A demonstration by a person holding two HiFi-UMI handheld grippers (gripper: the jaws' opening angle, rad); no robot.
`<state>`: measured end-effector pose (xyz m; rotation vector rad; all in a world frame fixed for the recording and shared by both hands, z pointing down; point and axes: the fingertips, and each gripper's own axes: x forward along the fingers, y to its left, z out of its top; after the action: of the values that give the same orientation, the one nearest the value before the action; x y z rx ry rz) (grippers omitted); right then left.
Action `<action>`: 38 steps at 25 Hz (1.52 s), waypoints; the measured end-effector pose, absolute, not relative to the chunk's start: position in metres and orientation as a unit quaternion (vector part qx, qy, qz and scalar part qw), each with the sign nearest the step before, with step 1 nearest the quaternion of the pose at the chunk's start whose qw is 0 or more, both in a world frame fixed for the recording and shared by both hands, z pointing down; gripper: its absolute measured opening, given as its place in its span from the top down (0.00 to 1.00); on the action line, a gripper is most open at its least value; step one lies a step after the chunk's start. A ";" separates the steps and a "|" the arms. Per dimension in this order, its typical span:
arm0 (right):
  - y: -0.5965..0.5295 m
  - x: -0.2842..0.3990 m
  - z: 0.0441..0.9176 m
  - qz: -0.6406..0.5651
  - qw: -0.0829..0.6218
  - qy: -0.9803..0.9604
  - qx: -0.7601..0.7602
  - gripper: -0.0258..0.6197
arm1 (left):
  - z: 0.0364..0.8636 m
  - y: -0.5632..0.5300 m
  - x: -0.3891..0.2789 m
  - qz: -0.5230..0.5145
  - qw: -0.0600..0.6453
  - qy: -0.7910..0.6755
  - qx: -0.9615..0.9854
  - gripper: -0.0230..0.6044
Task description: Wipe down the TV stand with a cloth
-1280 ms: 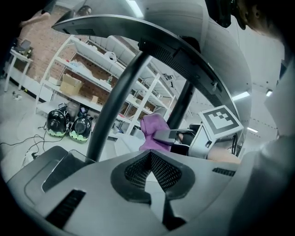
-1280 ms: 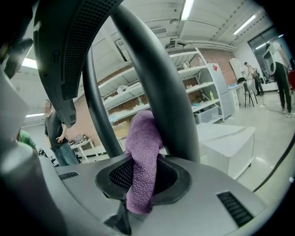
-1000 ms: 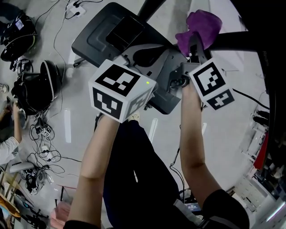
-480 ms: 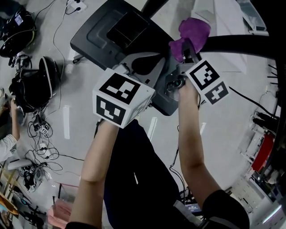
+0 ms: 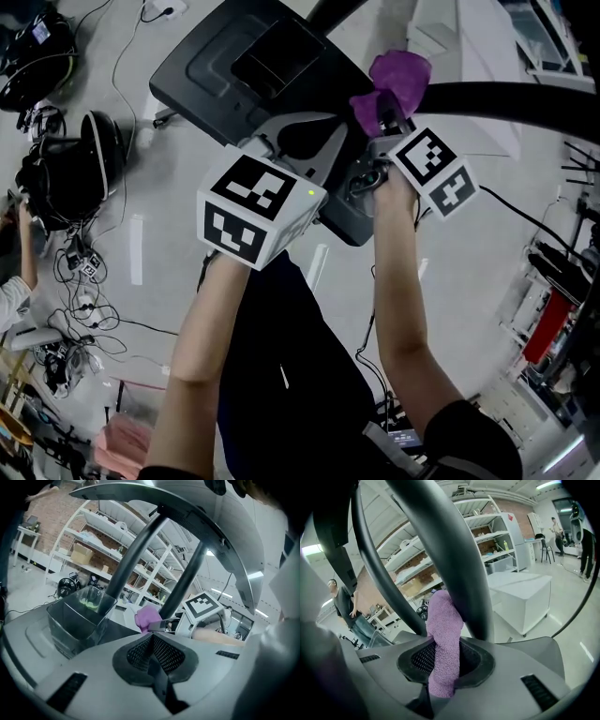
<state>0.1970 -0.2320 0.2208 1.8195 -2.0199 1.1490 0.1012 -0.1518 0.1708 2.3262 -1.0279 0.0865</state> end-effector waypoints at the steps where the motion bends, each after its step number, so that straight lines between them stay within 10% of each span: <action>1: -0.231 0.197 0.221 0.386 0.096 -0.682 0.614 0.81 | 0.171 -0.151 0.101 0.032 0.294 -0.386 0.874 0.96; 16: -0.194 0.178 0.150 0.208 0.150 -0.744 0.617 0.81 | 0.145 -0.135 0.109 0.039 0.276 -0.382 0.881 0.96; 38: -0.193 0.255 -0.012 -0.016 0.054 -0.704 0.708 0.81 | 0.056 -0.168 0.176 0.012 0.215 -0.328 0.920 0.96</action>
<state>0.2550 -0.1933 -0.0122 2.1497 -2.1399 -0.0486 0.1757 -0.1680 0.0561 2.5508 -0.9084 0.0325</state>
